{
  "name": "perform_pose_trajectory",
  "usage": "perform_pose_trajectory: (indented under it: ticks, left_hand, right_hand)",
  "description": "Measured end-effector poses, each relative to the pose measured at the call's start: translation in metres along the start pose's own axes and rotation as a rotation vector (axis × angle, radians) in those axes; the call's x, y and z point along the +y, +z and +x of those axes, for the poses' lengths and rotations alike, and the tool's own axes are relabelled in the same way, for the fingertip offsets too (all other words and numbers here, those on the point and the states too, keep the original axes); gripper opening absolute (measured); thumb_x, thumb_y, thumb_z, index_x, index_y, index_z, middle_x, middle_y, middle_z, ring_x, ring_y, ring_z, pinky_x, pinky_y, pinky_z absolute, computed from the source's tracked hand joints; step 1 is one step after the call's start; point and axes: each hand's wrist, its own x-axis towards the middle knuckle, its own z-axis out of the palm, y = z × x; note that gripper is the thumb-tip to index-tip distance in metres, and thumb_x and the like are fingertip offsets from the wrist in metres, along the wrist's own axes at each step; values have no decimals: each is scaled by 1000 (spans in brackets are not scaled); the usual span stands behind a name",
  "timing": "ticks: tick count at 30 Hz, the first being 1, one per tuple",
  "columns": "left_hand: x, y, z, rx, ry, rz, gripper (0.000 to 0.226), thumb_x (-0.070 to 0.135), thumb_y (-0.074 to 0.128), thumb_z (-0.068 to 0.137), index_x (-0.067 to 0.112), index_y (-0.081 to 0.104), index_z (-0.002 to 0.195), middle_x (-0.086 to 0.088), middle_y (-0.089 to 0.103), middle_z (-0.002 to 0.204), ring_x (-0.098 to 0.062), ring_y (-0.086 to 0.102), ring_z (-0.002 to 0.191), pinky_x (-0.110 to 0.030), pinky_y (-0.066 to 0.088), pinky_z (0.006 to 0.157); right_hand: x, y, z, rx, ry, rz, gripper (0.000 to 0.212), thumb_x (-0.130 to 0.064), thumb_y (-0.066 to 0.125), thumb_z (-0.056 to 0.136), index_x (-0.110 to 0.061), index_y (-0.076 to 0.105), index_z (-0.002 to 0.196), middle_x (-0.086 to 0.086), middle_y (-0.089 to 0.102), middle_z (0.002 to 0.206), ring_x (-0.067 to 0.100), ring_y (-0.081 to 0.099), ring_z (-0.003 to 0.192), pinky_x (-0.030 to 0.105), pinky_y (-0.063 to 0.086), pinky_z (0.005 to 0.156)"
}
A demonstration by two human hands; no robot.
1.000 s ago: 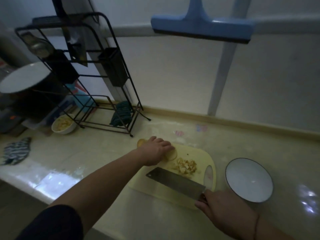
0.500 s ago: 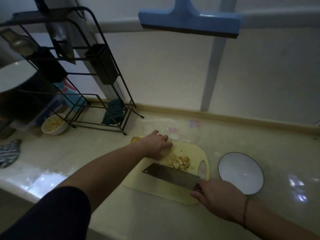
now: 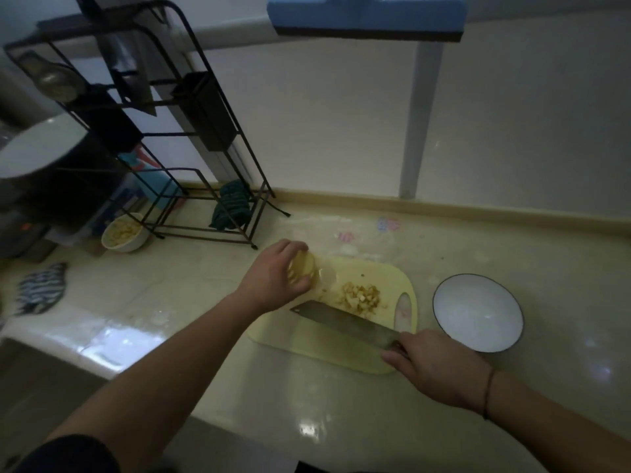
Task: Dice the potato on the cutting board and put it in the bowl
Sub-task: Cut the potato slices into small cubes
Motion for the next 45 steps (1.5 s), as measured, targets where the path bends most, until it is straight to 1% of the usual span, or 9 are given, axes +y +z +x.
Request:
perform_pose_trajectory:
  ticks: [4, 10, 13, 16, 19, 22, 26, 32, 45]
  left_hand:
    - [-19, 6, -49, 83, -127, -14, 58, 37, 73, 80, 13, 57, 130, -1, 58, 115, -15, 55, 98, -31, 51, 84]
    - [-31, 16, -82, 109, -243, -54, 61, 52, 55, 76, 14, 60, 123, 2, 59, 111, -12, 55, 93, -31, 51, 80]
    - [-29, 20, -83, 26, -269, -21, 68, 58, 51, 75, 14, 60, 126, -1, 60, 115, -18, 57, 100, -32, 50, 84]
    - [-25, 27, -81, -85, -294, 67, 76, 64, 44, 74, 16, 58, 130, -2, 61, 119, -22, 57, 106, -35, 50, 89]
    - [-23, 30, -79, -162, -350, 131, 78, 67, 39, 71, 19, 55, 131, -3, 60, 120, -23, 55, 107, -36, 49, 89]
    - [-24, 31, -80, -213, -352, 180, 80, 68, 35, 71, 19, 55, 131, -3, 61, 119, -24, 55, 105, -37, 49, 86]
    - [-27, 32, -85, -236, -323, 214, 83, 69, 32, 70, 18, 54, 132, -2, 61, 118, -24, 54, 103, -35, 47, 83]
    - [-24, 32, -85, -241, -324, 194, 84, 68, 34, 70, 18, 54, 135, -4, 60, 121, -24, 54, 104, -36, 48, 85]
    - [7, 45, -72, -257, -240, 316, 73, 66, 31, 78, 21, 57, 129, -2, 60, 115, -26, 57, 102, -37, 44, 84]
  right_hand:
    - [-4, 13, -2, -2, 19, 146, 43, -59, 28, 96, -25, 46, 77, -8, 48, 69, 9, 45, 60, 30, 36, 60]
    - [-3, 10, 5, -26, 79, 318, 56, -59, 27, 94, -13, 49, 69, -1, 48, 63, 12, 43, 55, 24, 32, 55]
    - [-4, 4, 3, -85, 129, 434, 62, -58, 28, 95, -3, 54, 81, 6, 47, 69, 10, 39, 51, 20, 33, 50]
    - [-4, 6, -1, -150, 217, 682, 49, -57, 34, 97, -14, 48, 77, -1, 44, 63, 8, 33, 41, 20, 30, 39]
    - [-4, 14, -2, -150, 234, 772, 51, -66, 36, 90, -19, 48, 73, -8, 43, 55, 9, 33, 42, 22, 30, 41]
    - [-6, 17, 0, -135, 218, 775, 53, -69, 36, 89, -21, 47, 70, -7, 43, 55, 11, 34, 43, 24, 31, 42]
    - [-13, 17, 2, -235, 260, 932, 47, -60, 37, 95, -17, 46, 75, -3, 37, 55, 12, 26, 41, 23, 23, 42]
    - [-12, 22, 4, -316, 316, 1013, 49, -63, 37, 92, -17, 45, 78, -3, 35, 55, 13, 23, 44, 24, 20, 43]
    - [6, 11, -9, -175, 414, 1073, 47, -55, 36, 95, -13, 47, 77, -4, 38, 52, 11, 24, 42, 22, 22, 41]
